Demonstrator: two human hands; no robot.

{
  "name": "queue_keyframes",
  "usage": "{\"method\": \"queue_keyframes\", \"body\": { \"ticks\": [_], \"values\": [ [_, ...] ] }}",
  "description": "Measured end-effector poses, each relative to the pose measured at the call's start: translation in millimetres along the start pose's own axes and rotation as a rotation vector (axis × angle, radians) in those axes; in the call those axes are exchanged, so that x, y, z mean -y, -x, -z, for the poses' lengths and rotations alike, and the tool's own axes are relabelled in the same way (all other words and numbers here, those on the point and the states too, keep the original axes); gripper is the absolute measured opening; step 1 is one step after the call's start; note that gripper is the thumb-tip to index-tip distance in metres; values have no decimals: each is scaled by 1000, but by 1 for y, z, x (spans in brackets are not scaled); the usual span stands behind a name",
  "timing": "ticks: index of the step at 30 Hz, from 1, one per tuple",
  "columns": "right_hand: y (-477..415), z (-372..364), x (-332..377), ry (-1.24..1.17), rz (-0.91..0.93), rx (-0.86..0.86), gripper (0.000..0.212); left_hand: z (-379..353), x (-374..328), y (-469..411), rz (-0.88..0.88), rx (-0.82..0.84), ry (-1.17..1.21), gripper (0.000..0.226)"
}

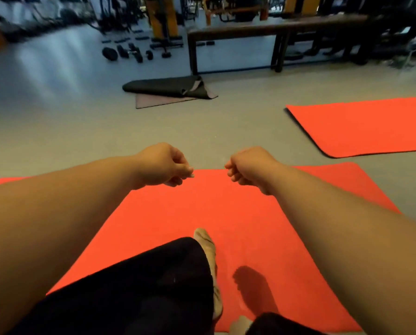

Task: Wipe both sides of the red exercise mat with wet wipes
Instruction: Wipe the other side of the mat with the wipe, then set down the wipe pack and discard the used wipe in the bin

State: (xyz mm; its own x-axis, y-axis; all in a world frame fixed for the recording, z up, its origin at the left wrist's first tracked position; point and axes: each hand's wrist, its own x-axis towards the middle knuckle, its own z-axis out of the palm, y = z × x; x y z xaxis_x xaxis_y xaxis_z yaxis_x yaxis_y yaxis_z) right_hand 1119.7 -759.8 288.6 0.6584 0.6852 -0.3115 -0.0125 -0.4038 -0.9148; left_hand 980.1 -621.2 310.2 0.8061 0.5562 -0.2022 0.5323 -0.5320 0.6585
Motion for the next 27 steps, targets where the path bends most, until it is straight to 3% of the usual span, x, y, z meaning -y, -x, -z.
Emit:
{"method": "queue_keyframes", "body": {
  "ticks": [2,7,10,17,27],
  "values": [
    [3,-10,22,81,34,55,27,20,8,7,0,-86,2,1],
    [-19,-53,33,240,16,151,26,54,50,1,54,-192,97,24],
    [-44,-102,33,269,-28,191,26,69,106,-8,114,-185,140,9],
    [-102,-276,77,385,28,323,26,143,270,-2,268,-234,225,13],
    [-91,-508,121,335,35,384,28,315,438,64,313,-223,57,14]
  ]
}}
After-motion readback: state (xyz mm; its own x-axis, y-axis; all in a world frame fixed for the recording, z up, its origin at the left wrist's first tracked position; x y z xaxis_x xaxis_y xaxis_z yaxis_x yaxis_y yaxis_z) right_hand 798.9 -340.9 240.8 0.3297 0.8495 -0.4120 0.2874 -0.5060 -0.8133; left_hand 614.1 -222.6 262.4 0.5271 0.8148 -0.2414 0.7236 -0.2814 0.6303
